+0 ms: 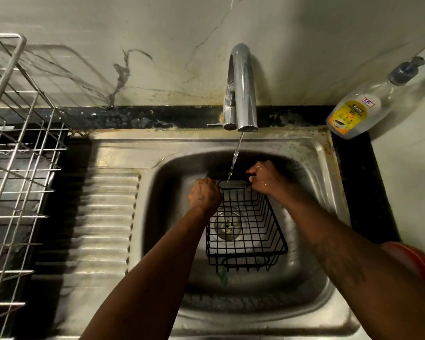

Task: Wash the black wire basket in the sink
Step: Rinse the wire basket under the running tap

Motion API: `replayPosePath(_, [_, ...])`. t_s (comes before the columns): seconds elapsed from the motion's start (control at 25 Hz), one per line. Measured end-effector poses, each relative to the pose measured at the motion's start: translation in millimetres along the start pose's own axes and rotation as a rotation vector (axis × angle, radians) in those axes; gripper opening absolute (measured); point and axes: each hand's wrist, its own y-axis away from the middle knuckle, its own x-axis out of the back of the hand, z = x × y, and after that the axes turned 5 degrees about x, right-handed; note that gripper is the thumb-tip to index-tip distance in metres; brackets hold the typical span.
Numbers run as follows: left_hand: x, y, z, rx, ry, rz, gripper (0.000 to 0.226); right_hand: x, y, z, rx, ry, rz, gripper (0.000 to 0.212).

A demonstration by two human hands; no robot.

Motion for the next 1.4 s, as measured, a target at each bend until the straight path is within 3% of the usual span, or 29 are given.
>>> replayPosePath(0.08, [1.6, -4.6, 3.9, 0.001, 0.0, -0.002, 0.018, -6.6, 12.5, -23.9, 0.219, 0.063, 0.131, 0.028])
replayPosePath(0.16, [0.3, -6.3, 5.2, -0.005, 0.011, -0.015, 0.024, -16.7, 18.0, -58.4, 0.364, 0.069, 0.043, 0.011])
replayPosePath(0.24, [-0.4, -5.5, 2.0, -0.016, 0.008, -0.017, 0.028, -21.9, 8.8, -75.5, 0.295, 0.038, -0.206, 0.008])
replayPosePath(0.32, [0.5, -3.0, -2.8, -0.017, 0.007, 0.011, 0.026, -23.8, -5.4, -71.8, 0.201, -0.032, -0.291, 0.008])
replayPosePath(0.48, [1.2, 1.2, -3.7, -0.027, -0.013, 0.041, 0.018, -23.7, -7.1, -62.0, -0.125, 0.029, -0.213, 0.017])
replayPosePath(0.64, [-2.8, -1.9, -5.6, -0.009, 0.047, 0.04, 0.017, -29.3, 2.7, -77.0, 0.058, 0.358, -0.073, 0.023])
replayPosePath(0.72, [-5.9, -1.5, -7.0, -0.043, 0.017, 0.039, 0.02, -30.0, 2.0, -81.8, 0.152, 0.205, -0.181, 0.023])
replayPosePath(0.84, [-4.0, -0.2, -7.2, -0.06, -0.003, 0.037, 0.022, -23.9, -5.9, -81.7, 0.06, -0.25, -0.294, 0.017])
replayPosePath(0.88, [-2.8, -0.6, -7.8, -0.059, -0.008, 0.034, 0.022, -22.0, -7.2, -80.7, 0.006, -0.268, -0.322, 0.012])
replayPosePath(0.92, [-1.7, -1.1, -7.6, -0.058, -0.018, 0.035, 0.021, -21.6, -9.3, -76.5, -0.047, -0.24, -0.338, 0.006])
replayPosePath(1.08, [-0.7, 0.5, -6.5, -0.049, -0.036, 0.028, 0.02, -26.3, -7.3, -70.9, -0.209, -0.048, -0.213, 0.024])
replayPosePath(1.24, [-1.8, 0.4, -14.8, 0.015, 0.025, 0.028, 0.014, -33.4, -0.7, -92.4, 0.023, 0.386, -0.037, 0.023])
replayPosePath(1.4, [0.9, -0.7, -17.6, 0.016, 0.054, 0.051, 0.019, -35.2, 3.5, -91.3, 0.234, 0.464, 0.018, 0.033])
